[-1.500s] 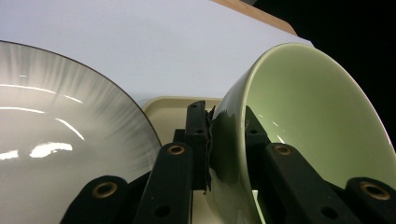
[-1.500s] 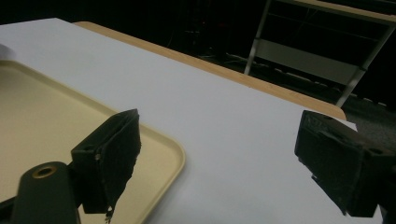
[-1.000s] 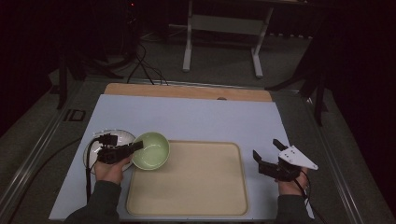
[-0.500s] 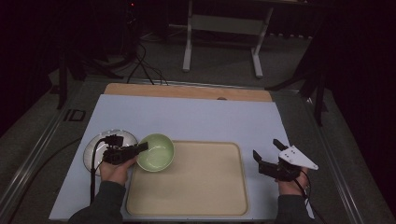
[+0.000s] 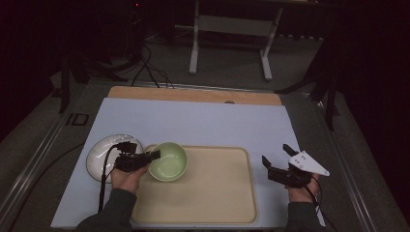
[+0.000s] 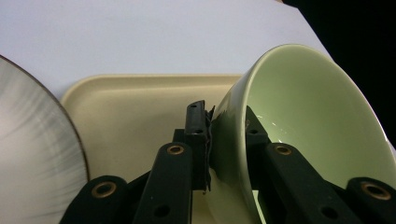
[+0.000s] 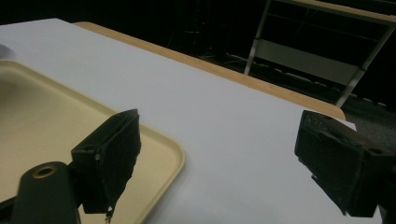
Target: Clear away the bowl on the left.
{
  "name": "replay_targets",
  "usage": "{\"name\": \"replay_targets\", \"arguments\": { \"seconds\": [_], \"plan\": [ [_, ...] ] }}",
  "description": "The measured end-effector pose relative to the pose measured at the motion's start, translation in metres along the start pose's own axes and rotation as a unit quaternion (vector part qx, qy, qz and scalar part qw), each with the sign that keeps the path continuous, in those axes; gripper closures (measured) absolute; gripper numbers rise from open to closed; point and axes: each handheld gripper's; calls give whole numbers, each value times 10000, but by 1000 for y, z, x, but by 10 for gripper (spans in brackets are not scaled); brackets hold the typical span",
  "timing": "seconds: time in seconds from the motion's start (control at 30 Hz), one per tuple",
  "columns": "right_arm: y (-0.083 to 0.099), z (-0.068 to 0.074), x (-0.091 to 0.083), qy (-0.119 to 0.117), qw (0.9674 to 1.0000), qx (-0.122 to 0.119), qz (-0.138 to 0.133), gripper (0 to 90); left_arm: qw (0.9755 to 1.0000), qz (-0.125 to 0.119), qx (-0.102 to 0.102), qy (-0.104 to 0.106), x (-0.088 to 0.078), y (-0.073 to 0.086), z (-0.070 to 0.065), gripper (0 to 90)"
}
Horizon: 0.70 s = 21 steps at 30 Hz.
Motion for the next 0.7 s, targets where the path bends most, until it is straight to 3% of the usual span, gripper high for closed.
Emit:
{"name": "replay_targets", "arguments": {
  "seconds": [0.7],
  "plan": [
    [0,0,0,0,10000,-4,-10,139,9992,360,185,50,25,12,-14,793]
  ]
}}
Point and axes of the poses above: each handheld gripper's, and its own axes: x roughly forward along the jaws, y roughly out of its underside, z roughly to its left, and after that the axes turned 5 degrees about -x, right-handed
